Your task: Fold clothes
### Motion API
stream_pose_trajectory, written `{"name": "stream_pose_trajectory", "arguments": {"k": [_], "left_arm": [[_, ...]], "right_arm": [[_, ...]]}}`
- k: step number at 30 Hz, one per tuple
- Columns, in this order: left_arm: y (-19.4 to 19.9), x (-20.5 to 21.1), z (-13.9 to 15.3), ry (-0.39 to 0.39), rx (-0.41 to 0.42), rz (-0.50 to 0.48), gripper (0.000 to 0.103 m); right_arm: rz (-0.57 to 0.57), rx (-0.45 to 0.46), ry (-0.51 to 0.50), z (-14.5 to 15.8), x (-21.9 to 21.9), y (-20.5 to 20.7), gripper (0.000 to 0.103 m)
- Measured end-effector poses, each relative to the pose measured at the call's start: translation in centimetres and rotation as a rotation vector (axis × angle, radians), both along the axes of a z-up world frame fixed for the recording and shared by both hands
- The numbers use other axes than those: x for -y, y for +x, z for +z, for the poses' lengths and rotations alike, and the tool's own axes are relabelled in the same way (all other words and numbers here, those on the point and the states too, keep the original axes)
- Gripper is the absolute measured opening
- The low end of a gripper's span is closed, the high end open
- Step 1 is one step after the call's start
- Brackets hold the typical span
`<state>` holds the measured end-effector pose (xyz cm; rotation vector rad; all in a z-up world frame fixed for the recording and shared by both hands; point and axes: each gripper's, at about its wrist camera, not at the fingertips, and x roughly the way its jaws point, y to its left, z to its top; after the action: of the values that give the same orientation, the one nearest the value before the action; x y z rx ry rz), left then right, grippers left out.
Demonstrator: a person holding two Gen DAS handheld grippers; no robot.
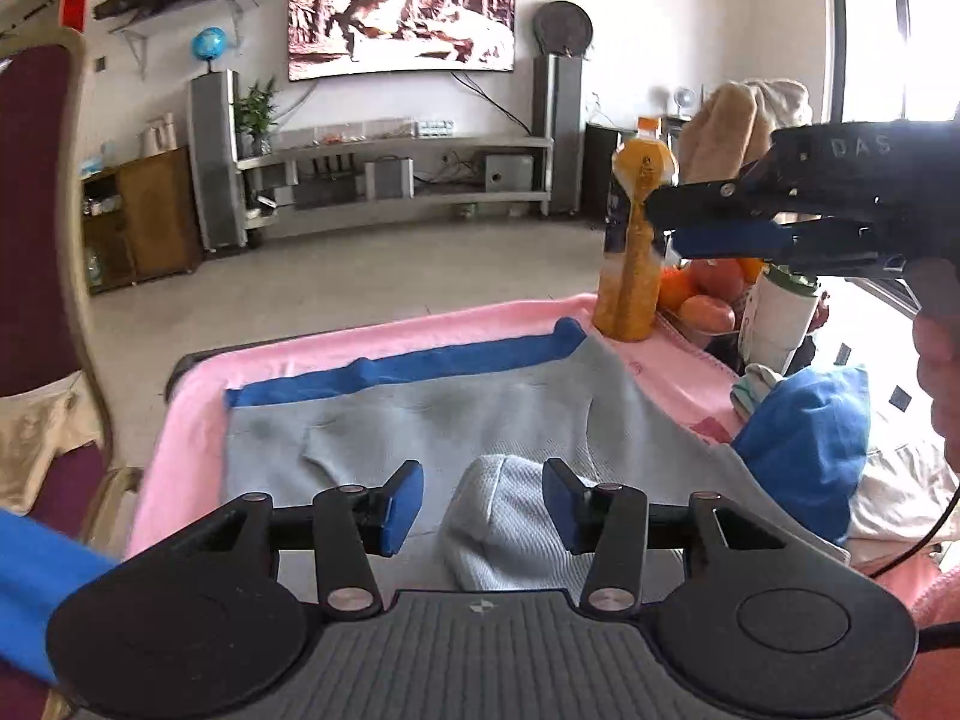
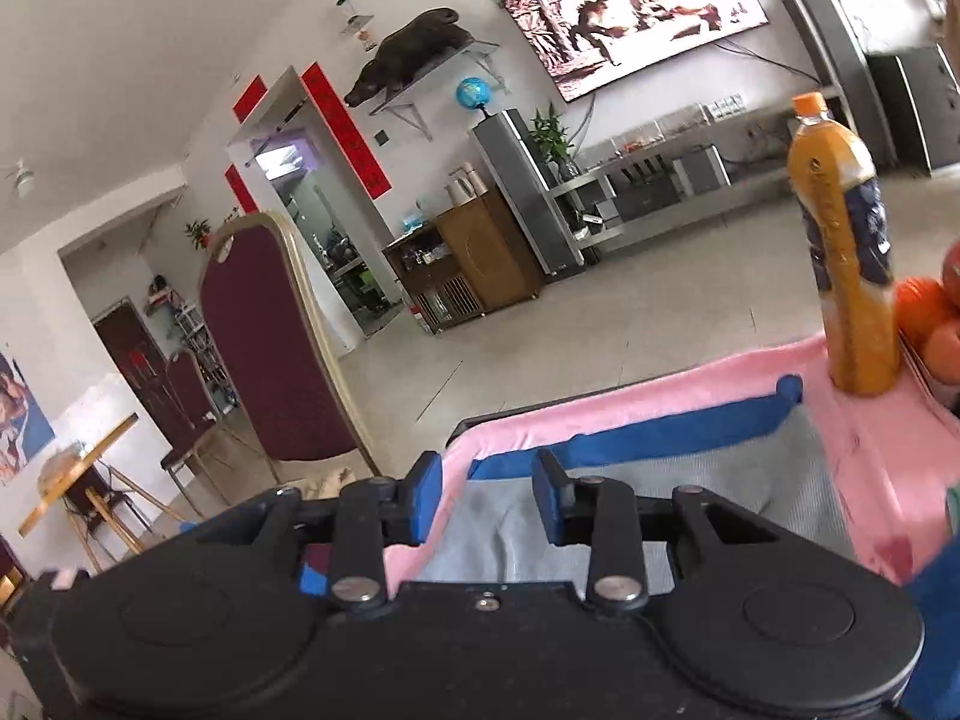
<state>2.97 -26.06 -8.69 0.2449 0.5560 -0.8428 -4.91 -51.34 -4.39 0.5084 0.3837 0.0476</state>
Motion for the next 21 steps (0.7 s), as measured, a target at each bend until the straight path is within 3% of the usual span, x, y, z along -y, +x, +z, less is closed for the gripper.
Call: {"name": "stream_pose_trajectory", "arguments": {"k": [2, 4, 6, 8, 10, 13, 15, 17, 21], "left_arm": [[0.8, 0.3, -2.1, 0.011, -0.063, 0.002, 0.043], [1.1, 0.1, -4.0, 0.009, -0.128, -0.024, 0.040], [0.8, 0.2, -5.1, 0.023, -0.160, -0.083, 0.035], [0.0, 0.8, -5.3, 0.029, -0.145, -0.171, 0.034], [-0.1, 2.2, -5.1, 0.039, -0.108, -0.222, 0.034], [0.3, 4.4, -5.2, 0.065, -0.078, -0.272, 0.034], [2.7, 5.8, -6.8, 0.113, -0.140, -0.242, 0.035], [5.6, 6.7, -8.7, 0.133, -0.225, -0.158, 0.024], [10.7, 5.8, -11.3, 0.029, -0.462, -0.020, 0.013]], "right_arm": [[-0.003, -0.034, -0.013, -2.4, 0.4, 0.3, 0.033], [0.006, -0.098, 0.037, -5.8, 0.9, 0.3, 0.033], [-0.002, -0.209, 0.090, -9.3, 1.5, 0.3, 0.031], [0.015, -0.321, 0.087, -10.7, 1.8, 1.0, 0.027], [0.073, -0.324, 0.076, -10.7, 1.8, 1.3, 0.027], [0.154, -0.351, 0.164, -11.4, 2.3, 2.3, 0.027], [0.176, -0.424, 0.202, -12.6, 2.6, 3.3, 0.026], [0.160, -0.506, 0.186, -14.1, 3.1, 4.6, 0.027], [0.108, -0.571, 0.307, -17.0, 5.2, 6.6, 0.025]]}}
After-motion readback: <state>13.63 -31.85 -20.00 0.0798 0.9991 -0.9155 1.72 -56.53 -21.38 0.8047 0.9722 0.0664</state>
